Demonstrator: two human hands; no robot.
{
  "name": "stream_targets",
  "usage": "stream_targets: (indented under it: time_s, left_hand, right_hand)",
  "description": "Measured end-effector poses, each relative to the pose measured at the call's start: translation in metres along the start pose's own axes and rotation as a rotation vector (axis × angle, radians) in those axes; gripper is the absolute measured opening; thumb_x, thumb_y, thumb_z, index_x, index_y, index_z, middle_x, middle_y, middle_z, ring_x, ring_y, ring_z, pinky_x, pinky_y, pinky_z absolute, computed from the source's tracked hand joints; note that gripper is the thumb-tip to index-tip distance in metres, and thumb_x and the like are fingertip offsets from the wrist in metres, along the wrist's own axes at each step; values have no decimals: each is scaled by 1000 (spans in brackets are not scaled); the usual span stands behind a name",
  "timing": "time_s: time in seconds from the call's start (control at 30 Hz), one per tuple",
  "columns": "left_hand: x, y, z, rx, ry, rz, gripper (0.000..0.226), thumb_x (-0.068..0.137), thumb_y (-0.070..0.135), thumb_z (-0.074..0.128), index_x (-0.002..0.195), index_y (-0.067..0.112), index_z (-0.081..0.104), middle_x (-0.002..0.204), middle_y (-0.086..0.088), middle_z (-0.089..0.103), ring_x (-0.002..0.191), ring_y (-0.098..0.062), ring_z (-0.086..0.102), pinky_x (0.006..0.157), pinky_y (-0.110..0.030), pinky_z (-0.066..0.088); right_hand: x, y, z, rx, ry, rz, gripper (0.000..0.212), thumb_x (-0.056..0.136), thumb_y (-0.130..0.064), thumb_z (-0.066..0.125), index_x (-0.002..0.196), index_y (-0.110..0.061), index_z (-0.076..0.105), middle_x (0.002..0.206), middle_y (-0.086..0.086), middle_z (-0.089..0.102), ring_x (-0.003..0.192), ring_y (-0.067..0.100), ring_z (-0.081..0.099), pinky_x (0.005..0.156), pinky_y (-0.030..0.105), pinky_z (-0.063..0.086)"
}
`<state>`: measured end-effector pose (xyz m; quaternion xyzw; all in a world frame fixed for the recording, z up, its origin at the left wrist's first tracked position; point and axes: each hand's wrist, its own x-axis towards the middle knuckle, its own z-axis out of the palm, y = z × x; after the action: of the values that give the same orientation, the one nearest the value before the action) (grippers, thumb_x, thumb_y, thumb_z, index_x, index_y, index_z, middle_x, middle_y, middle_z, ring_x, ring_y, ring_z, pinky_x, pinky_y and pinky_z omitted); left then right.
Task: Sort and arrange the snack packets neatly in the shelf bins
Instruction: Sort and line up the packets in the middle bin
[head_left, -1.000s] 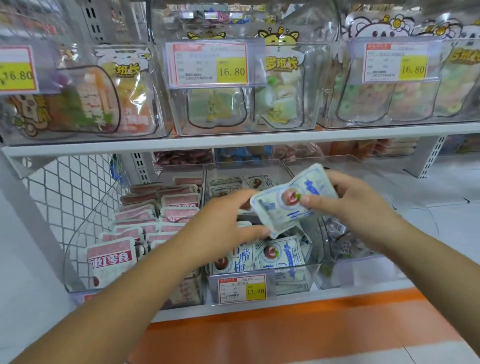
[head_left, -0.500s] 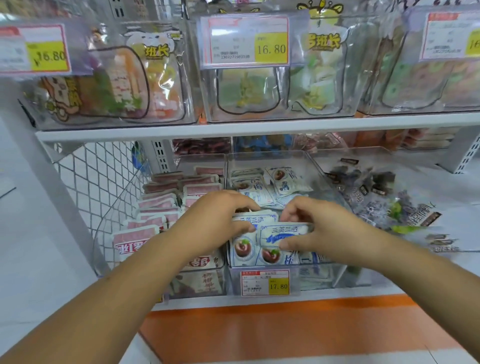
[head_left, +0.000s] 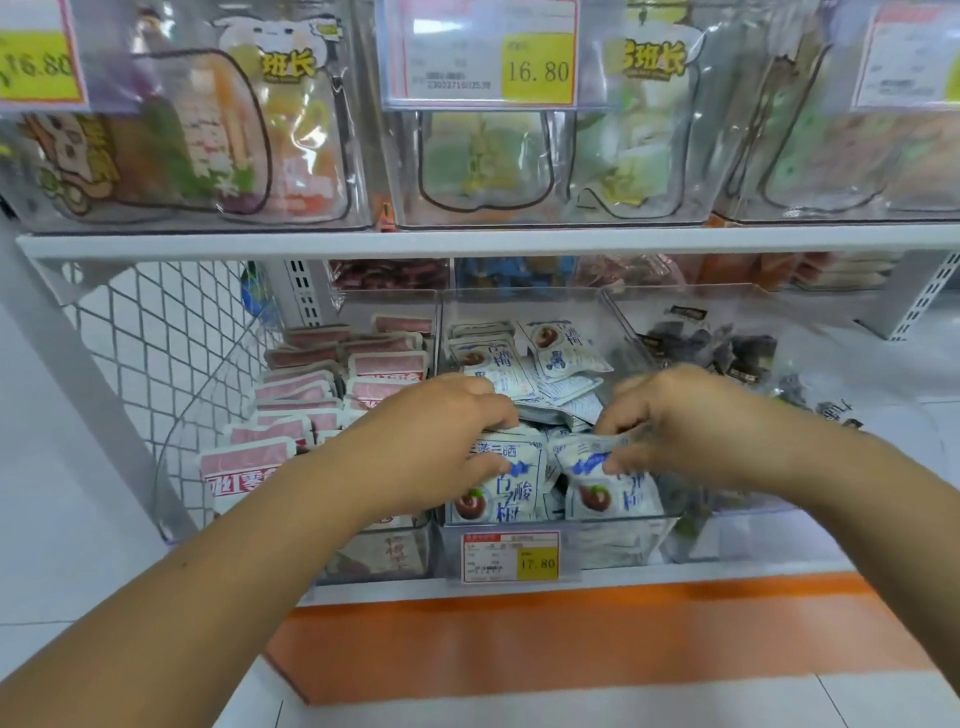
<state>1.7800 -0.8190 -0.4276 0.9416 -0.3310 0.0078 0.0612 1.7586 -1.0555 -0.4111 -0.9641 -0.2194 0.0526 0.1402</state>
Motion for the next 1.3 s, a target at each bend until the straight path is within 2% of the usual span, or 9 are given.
stream_targets:
  time_s: [0.1, 0.17, 0.27, 0.37, 0.63, 0.83, 0.93, 1.13, 1.3]
  left_hand:
    - [-3, 14, -4, -67, -61, 16, 22, 89, 51, 57, 95, 34, 44, 97, 14, 52, 81, -4, 49, 69, -26, 41]
    - [-6, 24, -3, -85, -81, -1, 28, 88, 56, 55, 103, 35, 45, 92, 12, 57, 76, -7, 51, 63, -27, 39]
    - [-13, 34, 7, 48, -38, 10, 40, 93, 55, 45, 132, 46, 39, 108, 10, 64, 100, -14, 58, 71, -28, 38]
    - [-14, 33, 15, 67, 10, 22, 31, 97, 49, 41, 127, 45, 47, 119, 14, 63, 105, -13, 58, 74, -28, 39]
    - [-24, 18, 18, -204, 102, -58, 49, 87, 66, 45, 131, 46, 49, 125, 21, 56, 115, 0, 45, 96, -26, 42]
    - [-29, 8, 25, -200, 260, -16, 49, 89, 63, 39, 123, 35, 61, 110, 20, 62, 105, 3, 48, 90, -15, 34]
    - [-24, 7, 27, -219, 316, -8, 43, 89, 59, 43, 117, 33, 64, 104, 20, 64, 99, 2, 50, 85, -16, 37]
    - [-20, 2, 23, -230, 234, 8, 45, 85, 65, 42, 109, 38, 68, 103, 22, 64, 99, 0, 54, 86, -20, 41]
    - [-20, 4, 23, -202, 246, 10, 39, 85, 62, 43, 108, 40, 66, 98, 23, 66, 92, -2, 58, 79, -23, 46]
  right_hand:
    - [0, -3, 17, -121, -143, 12, 14, 85, -35, 70, 97, -30, 74, 97, -14, 71, 85, 3, 63, 81, 28, 51]
    - [-3, -4, 20, -154, -162, 13, 19, 88, -36, 65, 104, -31, 73, 103, -13, 71, 89, 5, 62, 82, 28, 51]
    - [-7, -3, 2, -115, -264, 51, 23, 91, -40, 60, 111, -34, 70, 105, -15, 70, 88, 1, 62, 82, 26, 52]
    - [5, -7, -18, -32, -290, 67, 23, 94, -40, 56, 112, -35, 68, 106, -21, 68, 89, -5, 61, 80, 14, 47]
    - [60, 6, 15, -481, -415, 52, 19, 92, -21, 55, 87, -7, 66, 80, 6, 63, 74, 26, 59, 68, 36, 53]
    - [53, 13, 23, -682, -386, 23, 22, 82, -6, 51, 92, -14, 69, 76, 1, 55, 69, 19, 53, 66, 30, 51]
    - [49, 18, 10, -416, -264, 34, 14, 88, -30, 60, 100, -25, 65, 99, -6, 55, 92, 18, 56, 82, 35, 51]
    - [39, 22, -9, 218, -18, 24, 15, 85, -33, 69, 88, -23, 58, 63, -12, 47, 55, 0, 43, 55, 13, 34]
    - [40, 17, -15, 327, -162, -15, 7, 82, -36, 71, 89, -34, 69, 76, -24, 65, 63, -2, 56, 62, 13, 44]
